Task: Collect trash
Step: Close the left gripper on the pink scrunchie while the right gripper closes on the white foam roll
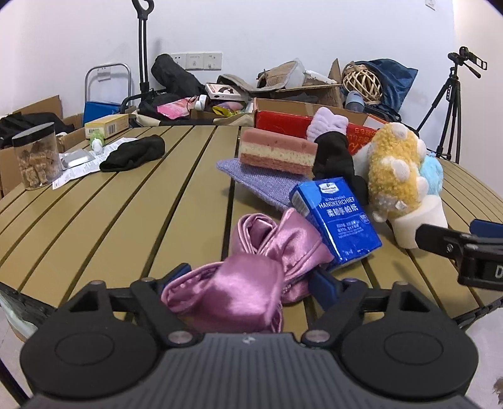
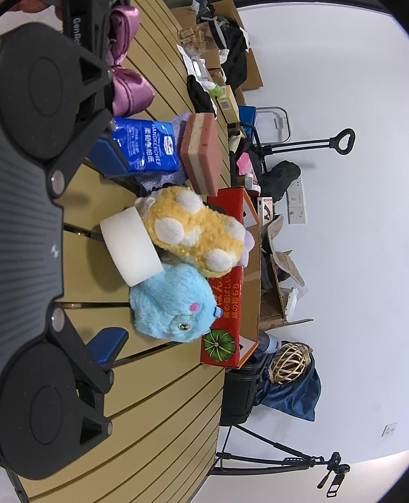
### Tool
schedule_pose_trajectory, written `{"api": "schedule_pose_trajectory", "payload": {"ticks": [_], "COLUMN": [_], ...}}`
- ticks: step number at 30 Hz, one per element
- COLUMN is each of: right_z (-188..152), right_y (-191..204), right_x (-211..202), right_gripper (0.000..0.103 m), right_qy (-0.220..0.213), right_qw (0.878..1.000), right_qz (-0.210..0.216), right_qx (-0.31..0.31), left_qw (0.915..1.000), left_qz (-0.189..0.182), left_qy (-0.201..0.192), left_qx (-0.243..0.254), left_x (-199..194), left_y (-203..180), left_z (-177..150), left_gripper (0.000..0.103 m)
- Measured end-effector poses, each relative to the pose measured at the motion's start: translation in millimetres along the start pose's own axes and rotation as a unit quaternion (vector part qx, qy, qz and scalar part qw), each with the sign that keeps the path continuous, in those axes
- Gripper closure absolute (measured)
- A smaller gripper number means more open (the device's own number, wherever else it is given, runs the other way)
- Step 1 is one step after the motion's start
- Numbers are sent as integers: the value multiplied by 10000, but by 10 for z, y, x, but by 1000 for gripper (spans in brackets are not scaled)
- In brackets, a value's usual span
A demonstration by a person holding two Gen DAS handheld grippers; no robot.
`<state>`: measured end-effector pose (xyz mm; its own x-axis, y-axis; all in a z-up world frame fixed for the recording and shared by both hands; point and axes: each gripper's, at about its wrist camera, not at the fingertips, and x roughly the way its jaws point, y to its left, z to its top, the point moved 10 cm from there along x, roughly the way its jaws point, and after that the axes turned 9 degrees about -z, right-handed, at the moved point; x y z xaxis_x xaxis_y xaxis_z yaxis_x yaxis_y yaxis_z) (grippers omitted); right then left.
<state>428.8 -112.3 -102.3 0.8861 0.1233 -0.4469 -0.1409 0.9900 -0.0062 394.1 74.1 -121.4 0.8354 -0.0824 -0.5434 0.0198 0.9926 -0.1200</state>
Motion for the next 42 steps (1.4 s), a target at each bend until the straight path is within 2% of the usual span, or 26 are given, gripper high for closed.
{"api": "schedule_pose_trajectory", "payload": {"ticks": [2, 5, 12, 22, 28, 30, 33, 42], "right_z": [0, -9, -1, 58, 0, 0, -21, -22], "right_y": [-2, 4, 31, 65, 96, 125, 177, 194], "right_x": [12, 33, 59, 206, 351, 365, 378, 292], "right_gripper": [0, 0, 0, 2, 22, 24, 41, 48], "right_qy": [-3, -9, -83, -167, -13, -71, -93, -211], "right_qw": [10000, 10000, 10000, 9995, 9991, 9988, 9984, 9983], "right_qz": [-17, -15, -31, -262, -396, -413, -395, -293], "right_qx": [9, 34, 44, -45, -162, -259, -386, -457], "left_qw": [10000, 9998, 9996, 9985, 9982, 9982, 9982, 9980], "left_qz": [-36, -121, -93, 131, 114, 109, 103, 113], "left_qy": [-28, -89, -235, -497, -545, -548, -561, -575], "left_qx": [44, 95, -110, -197, -214, -210, -208, -228], "left_x": [-7, -24, -67, -195, -208, -209, -208, -224], "left_y": [-23, -54, 2, 85, 71, 66, 67, 82], "left_z": [1, 6, 60, 214, 232, 234, 240, 239], "left_gripper": [31, 49, 58, 59, 59, 59, 59, 59]}}
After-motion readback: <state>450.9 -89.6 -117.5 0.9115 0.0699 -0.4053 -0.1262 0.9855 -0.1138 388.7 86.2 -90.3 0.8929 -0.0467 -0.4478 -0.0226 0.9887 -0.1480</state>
